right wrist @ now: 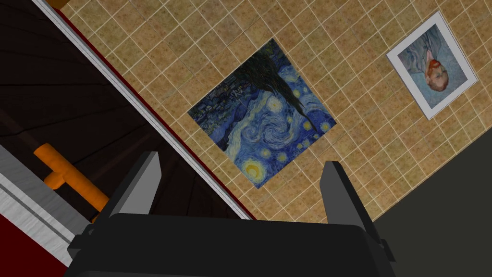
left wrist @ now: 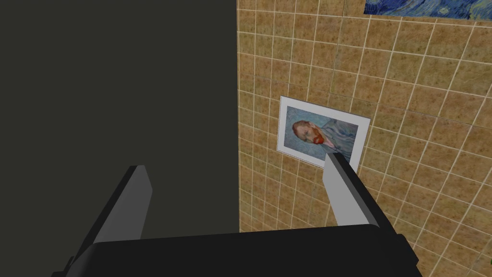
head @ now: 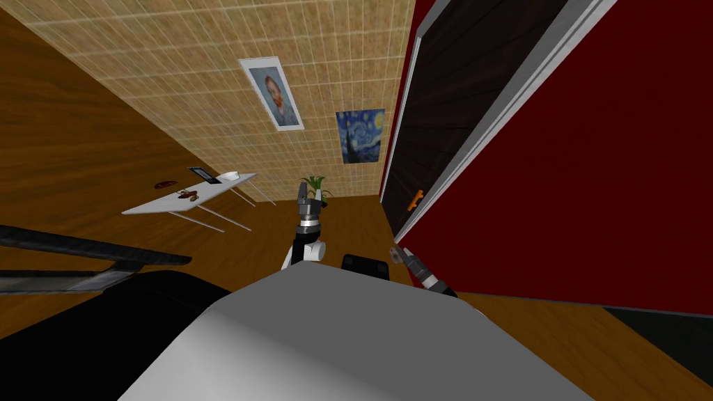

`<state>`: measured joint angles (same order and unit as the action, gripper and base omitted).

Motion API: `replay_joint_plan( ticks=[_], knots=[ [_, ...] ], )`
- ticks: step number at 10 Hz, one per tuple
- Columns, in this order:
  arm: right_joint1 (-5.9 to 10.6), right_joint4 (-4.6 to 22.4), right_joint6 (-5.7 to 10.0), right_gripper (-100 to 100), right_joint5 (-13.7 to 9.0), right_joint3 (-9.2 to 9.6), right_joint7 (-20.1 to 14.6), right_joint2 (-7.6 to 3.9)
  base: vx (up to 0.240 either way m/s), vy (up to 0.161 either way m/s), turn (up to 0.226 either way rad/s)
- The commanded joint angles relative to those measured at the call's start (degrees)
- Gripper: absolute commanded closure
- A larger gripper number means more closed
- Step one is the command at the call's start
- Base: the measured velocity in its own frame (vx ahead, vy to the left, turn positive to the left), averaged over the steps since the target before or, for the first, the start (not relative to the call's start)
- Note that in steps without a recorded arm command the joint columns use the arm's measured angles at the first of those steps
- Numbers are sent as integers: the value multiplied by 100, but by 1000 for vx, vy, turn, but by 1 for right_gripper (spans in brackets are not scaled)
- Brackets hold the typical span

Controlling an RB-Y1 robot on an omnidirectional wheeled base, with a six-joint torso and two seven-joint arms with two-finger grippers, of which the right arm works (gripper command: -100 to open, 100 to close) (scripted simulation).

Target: Push the door open

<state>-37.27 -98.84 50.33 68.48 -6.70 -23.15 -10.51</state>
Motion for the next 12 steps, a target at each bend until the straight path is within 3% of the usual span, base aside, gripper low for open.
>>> replay_joint_plan(
  ticks=[1,3,12],
  knots=[
    [3,115,72,-100,210,-38,-60,1,138,21,-49],
    [-4,221,149,-100,429,-84,-132,-7,104,33,37],
    [-4,221,149,-100,429,-84,-132,-7,15,2,-5]
  ],
)
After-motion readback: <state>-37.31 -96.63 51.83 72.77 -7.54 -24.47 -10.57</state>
